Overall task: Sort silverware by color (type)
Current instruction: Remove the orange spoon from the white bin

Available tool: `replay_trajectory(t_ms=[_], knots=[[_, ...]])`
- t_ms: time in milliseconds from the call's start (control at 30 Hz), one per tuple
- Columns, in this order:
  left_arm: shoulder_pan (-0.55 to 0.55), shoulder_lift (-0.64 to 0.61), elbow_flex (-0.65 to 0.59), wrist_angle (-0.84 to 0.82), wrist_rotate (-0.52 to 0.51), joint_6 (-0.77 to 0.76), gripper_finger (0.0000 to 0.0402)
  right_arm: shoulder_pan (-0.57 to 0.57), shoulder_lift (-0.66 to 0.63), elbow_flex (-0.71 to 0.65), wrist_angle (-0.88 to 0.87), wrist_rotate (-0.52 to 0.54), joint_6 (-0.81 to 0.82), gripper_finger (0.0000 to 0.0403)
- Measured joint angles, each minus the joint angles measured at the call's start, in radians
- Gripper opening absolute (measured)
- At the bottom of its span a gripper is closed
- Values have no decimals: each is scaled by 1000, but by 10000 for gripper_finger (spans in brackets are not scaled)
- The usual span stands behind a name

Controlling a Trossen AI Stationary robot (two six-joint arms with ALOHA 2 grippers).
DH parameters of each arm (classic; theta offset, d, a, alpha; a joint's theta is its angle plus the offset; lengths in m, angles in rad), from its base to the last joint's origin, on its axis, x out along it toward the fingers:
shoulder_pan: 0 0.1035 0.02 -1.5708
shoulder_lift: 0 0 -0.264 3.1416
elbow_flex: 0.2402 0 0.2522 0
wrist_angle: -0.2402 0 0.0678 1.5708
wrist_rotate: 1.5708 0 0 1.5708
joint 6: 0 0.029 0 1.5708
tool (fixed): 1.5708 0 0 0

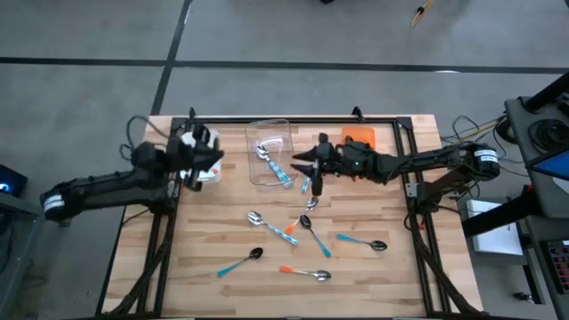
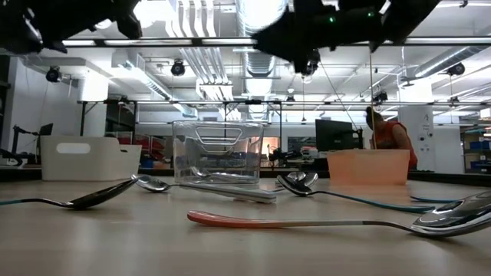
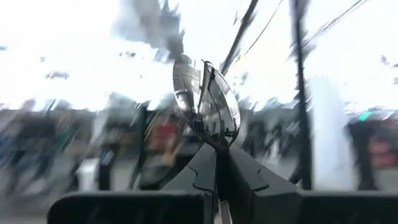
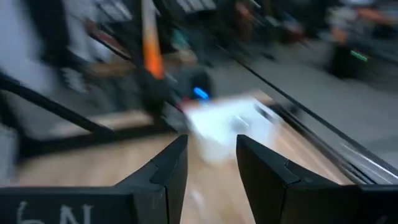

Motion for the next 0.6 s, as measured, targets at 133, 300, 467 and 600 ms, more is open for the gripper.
replay_trajectory(t_ms=[133, 300, 467, 600], knots=[[-65, 57, -71, 216, -8, -1, 1, 0, 59, 2, 218, -133, 37, 128], [-105, 132, -69, 276, -45, 19, 1, 4, 113, 80, 228, -185, 63, 150], [-113, 231, -5, 289, -46, 21, 1, 19, 189, 188, 184, -223, 25, 182], [-130, 316, 52, 295, -45, 44, 1, 17, 250, 285, 101, -238, 15, 199]])
